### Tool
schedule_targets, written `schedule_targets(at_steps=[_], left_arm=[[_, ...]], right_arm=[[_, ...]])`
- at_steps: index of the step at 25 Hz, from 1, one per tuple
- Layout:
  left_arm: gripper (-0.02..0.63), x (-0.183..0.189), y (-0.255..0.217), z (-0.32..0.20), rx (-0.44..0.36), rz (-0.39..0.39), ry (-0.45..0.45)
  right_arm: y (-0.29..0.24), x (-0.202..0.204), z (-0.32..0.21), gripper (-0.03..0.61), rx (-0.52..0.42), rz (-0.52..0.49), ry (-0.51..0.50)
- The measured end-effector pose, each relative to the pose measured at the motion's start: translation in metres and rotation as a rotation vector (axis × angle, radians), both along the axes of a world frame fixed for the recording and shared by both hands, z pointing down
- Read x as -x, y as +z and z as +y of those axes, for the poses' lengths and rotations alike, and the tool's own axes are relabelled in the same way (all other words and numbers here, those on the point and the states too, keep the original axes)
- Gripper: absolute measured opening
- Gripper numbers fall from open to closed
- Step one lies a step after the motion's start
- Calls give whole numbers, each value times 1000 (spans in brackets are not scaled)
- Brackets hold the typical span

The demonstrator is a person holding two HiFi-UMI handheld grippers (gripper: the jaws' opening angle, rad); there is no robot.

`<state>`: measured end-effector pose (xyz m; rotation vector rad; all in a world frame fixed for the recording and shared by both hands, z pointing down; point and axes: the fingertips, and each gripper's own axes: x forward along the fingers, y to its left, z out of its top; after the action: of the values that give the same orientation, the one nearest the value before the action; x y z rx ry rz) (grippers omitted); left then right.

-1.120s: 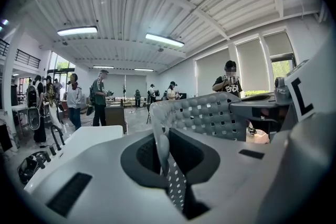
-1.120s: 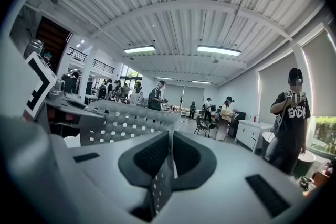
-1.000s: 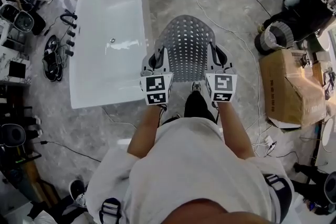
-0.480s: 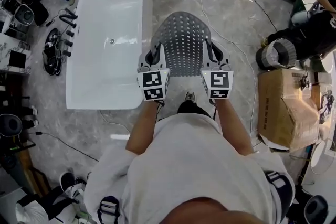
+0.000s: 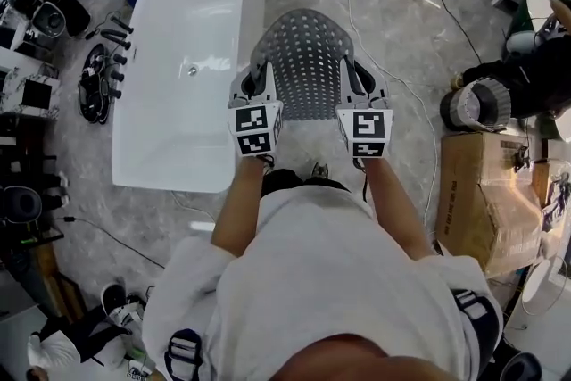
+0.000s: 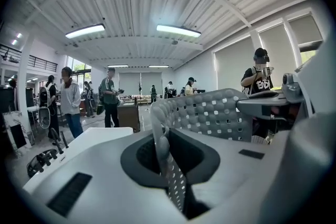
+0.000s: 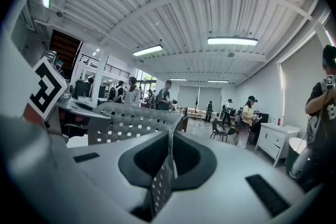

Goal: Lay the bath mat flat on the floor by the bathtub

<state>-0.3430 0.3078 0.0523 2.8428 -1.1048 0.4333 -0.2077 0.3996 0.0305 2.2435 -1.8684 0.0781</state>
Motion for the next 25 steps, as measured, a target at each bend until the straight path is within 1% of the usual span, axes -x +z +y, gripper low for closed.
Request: schedule_targets(at_steps=[3, 7, 10, 16, 19, 22, 25], left_arm=[[29, -6, 3, -15, -1, -9, -12], [29, -17, 18, -33, 18, -28, -11], [29, -21, 33, -49, 40, -45, -9], [29, -38, 72, -91, 98, -80, -4], [29, -53, 92, -115, 126, -105, 12], [29, -62, 119, -139, 182, -132, 34], [29, -71, 141, -161, 228, -160, 61]], right_arm=[[0, -13, -12, 18, 1, 6, 1], [20, -33, -22, 18, 48, 2, 20], [31, -39, -35, 18, 63, -6, 22], [63, -54, -68, 18, 127, -11, 24], [81, -69, -90, 18, 152, -23, 35], [105, -75, -115, 18, 194, -49, 32], [126, -81, -141, 18, 236, -54, 14]])
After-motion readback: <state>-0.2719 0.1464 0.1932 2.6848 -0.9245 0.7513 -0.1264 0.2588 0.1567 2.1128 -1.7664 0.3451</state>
